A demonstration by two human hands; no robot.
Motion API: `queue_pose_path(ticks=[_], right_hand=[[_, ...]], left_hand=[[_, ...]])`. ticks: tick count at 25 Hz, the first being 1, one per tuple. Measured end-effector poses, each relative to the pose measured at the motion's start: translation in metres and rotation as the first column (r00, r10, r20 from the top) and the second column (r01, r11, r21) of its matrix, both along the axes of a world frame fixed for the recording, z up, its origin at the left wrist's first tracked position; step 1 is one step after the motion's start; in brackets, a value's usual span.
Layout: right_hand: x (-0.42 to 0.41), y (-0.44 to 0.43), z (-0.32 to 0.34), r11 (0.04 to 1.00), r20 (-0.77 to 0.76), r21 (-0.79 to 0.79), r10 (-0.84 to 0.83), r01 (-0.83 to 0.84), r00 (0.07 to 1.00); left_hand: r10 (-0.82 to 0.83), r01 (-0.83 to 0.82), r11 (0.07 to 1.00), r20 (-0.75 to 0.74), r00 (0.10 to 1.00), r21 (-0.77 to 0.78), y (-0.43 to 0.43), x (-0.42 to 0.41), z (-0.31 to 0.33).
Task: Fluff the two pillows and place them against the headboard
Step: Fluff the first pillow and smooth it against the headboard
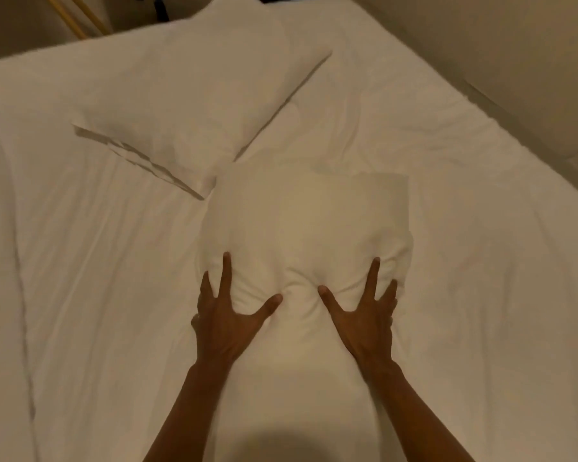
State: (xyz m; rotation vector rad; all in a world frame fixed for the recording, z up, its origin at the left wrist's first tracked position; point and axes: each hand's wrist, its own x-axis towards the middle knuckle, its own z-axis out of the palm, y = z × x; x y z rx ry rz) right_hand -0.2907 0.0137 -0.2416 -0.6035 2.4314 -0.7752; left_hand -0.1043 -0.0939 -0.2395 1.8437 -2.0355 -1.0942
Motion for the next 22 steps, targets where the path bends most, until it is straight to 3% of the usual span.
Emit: queue_pose_path(ticks=[8,14,18,22], right_hand=[[0.014,-0.002,0.003,0.997,-0.012,-0.066,0.034,-0.035,0.999],[0.013,0.015,0.0,0.998,-0.015,-0.042,0.049,-0.049,0.999],[0.018,0.021,-0.001,0.996,-0.019,-0.001,0.09,-0.09,0.996],[0.019,0.018,-0.008,0.995,-0.054,0.03,0.102,-0.1,0.993]], left_hand=[[-0.014,0.012,0.989,-0.017,1.0,-0.15,0.013,-0.01,-0.008],[0.032,-0.038,0.993,-0.057,0.998,-0.11,0.004,0.004,-0.02],[0.089,-0.089,0.995,0.016,0.996,-0.036,0.009,0.005,-0.02],[-0.003,0.001,0.999,0.044,0.999,0.036,0.008,0.008,-0.019]])
